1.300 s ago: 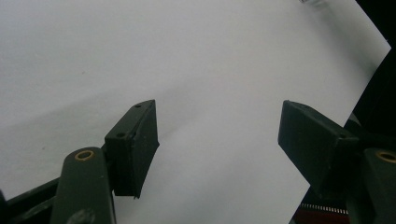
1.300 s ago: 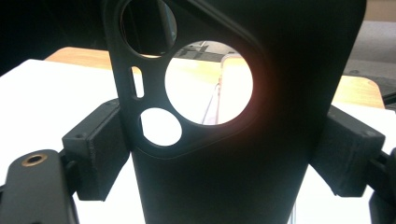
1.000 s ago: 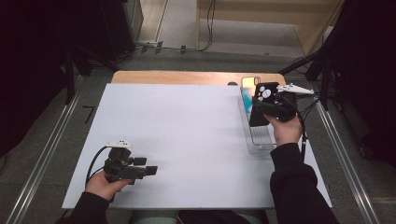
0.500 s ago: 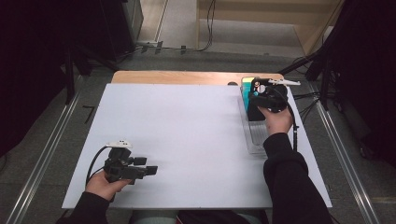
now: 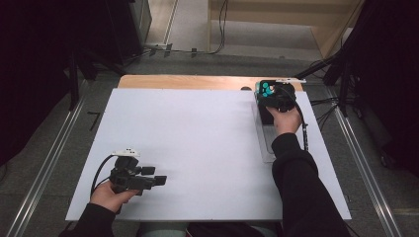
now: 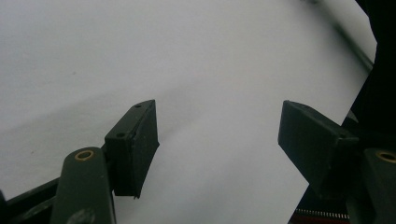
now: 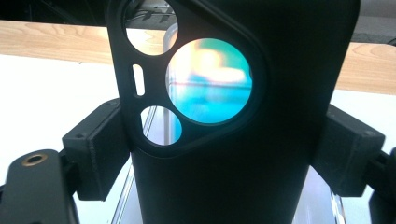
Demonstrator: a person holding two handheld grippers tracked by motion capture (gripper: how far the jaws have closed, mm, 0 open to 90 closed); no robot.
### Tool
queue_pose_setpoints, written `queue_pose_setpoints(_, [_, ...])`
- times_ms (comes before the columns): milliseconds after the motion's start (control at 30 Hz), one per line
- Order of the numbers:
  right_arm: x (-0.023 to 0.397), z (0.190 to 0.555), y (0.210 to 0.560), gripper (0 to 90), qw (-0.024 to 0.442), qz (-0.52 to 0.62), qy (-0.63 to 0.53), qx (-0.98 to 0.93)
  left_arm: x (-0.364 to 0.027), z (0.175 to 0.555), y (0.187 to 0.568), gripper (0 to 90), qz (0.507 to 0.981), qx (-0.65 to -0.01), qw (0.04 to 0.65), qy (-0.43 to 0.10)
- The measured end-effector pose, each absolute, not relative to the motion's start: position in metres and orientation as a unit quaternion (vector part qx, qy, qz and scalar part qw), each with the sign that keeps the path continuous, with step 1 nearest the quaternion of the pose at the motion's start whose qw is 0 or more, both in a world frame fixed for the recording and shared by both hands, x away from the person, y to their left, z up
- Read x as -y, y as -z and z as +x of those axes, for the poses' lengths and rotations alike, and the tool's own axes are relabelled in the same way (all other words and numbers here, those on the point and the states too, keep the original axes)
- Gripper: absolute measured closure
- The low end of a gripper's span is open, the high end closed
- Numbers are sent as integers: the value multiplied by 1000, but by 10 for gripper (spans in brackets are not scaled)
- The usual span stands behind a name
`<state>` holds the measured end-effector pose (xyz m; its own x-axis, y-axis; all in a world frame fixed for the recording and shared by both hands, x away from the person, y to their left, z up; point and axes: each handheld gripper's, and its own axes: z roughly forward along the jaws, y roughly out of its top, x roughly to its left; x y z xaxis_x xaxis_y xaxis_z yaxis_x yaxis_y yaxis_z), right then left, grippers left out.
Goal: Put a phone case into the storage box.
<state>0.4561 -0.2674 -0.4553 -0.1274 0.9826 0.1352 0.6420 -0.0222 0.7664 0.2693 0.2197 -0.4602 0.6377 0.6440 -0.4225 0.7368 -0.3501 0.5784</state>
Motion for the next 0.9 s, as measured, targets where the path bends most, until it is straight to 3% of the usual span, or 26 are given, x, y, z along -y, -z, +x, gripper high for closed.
queue_pose_setpoints(900, [266, 484, 462, 121, 242, 624, -358, -651, -218, 270, 461, 289, 819, -423, 382, 64])
